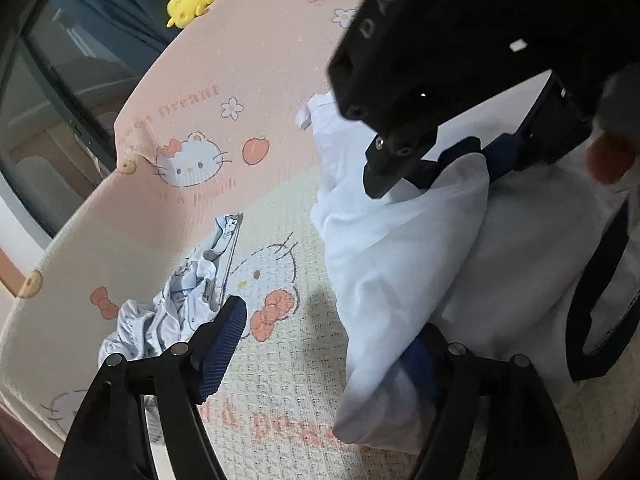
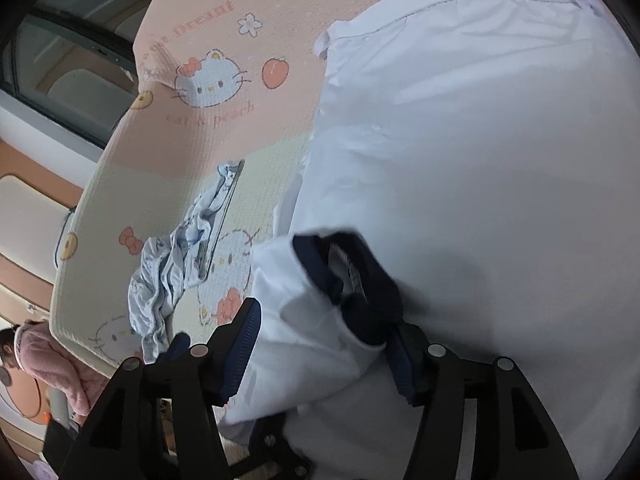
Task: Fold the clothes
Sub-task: 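Pinch the folded shirt side with the left gripper while the right gripper holds the cuff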
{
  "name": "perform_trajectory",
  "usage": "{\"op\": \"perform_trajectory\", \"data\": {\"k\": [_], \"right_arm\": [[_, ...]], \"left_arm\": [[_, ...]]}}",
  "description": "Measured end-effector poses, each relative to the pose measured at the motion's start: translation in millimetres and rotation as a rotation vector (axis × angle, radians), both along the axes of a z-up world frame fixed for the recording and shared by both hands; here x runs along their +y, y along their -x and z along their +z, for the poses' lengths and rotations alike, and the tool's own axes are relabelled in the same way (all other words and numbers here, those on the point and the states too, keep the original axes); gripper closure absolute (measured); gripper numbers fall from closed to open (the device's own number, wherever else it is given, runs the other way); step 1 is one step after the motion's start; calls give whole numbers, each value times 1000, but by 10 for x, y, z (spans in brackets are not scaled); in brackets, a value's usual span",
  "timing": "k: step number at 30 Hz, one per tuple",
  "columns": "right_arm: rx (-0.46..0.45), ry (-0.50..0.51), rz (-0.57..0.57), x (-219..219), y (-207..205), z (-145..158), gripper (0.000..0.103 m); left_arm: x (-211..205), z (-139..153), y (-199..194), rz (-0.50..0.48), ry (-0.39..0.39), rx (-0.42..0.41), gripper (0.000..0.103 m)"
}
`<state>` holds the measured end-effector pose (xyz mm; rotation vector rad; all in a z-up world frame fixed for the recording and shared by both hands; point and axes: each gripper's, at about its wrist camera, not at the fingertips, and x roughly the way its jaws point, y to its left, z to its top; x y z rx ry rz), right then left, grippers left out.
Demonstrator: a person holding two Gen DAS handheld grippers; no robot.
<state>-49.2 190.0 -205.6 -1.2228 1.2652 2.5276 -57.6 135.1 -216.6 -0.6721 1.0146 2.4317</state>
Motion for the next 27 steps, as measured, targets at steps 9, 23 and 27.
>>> {"op": "perform_trajectory", "data": {"k": [9, 23, 27], "right_arm": [[1, -160, 36, -116, 85, 21, 48], [-10, -314, -43, -132, -6, 175, 95], [10, -336, -58, -84, -57, 298, 95]], "left_arm": [[27, -78, 206, -59, 25, 63, 30], [-120, -66, -252, -135, 60, 51, 83], [-150, -51, -322, -141, 74, 61, 87]]}}
